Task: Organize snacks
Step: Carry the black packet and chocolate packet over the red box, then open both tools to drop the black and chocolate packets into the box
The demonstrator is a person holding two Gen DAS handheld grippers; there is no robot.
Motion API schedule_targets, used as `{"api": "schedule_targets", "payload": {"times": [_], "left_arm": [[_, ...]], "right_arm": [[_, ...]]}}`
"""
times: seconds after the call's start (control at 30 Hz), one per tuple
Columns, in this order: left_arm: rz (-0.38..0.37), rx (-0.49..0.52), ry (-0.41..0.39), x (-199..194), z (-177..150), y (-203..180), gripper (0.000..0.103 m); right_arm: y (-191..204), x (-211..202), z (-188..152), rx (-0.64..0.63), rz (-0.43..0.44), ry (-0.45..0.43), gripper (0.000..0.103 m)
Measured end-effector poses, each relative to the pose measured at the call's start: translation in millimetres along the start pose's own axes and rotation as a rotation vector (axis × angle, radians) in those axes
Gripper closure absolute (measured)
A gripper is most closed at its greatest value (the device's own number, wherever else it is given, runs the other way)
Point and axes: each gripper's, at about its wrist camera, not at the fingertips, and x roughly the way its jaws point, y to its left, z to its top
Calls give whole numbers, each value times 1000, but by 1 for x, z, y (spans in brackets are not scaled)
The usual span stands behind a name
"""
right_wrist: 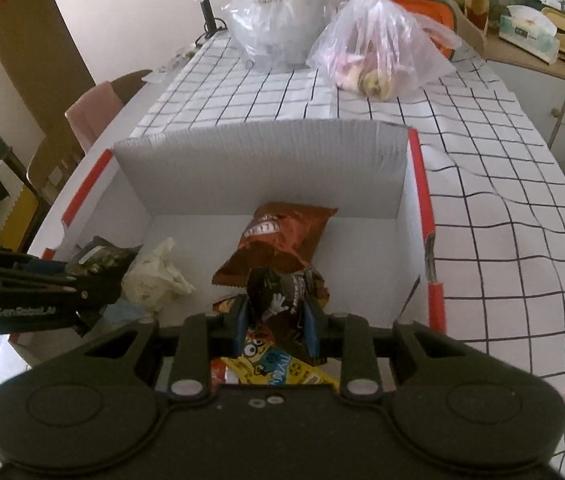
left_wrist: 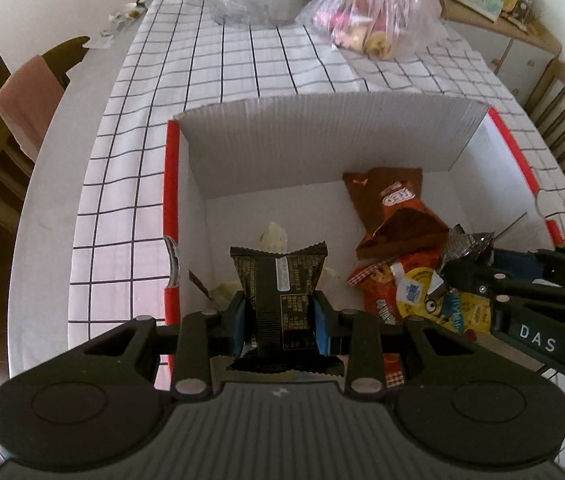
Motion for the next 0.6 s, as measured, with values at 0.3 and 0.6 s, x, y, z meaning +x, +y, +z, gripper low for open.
{"api": "schedule_targets", "payload": {"times": [0.3, 0.6], "left_arm": [[23, 15, 21, 12, -6, -3, 70], [-6, -10, -30, -6, -12, 2, 60]], "right_arm": [[0, 7, -3, 8, -5, 18, 74], [2, -2, -7, 5, -15, 8, 52]]}}
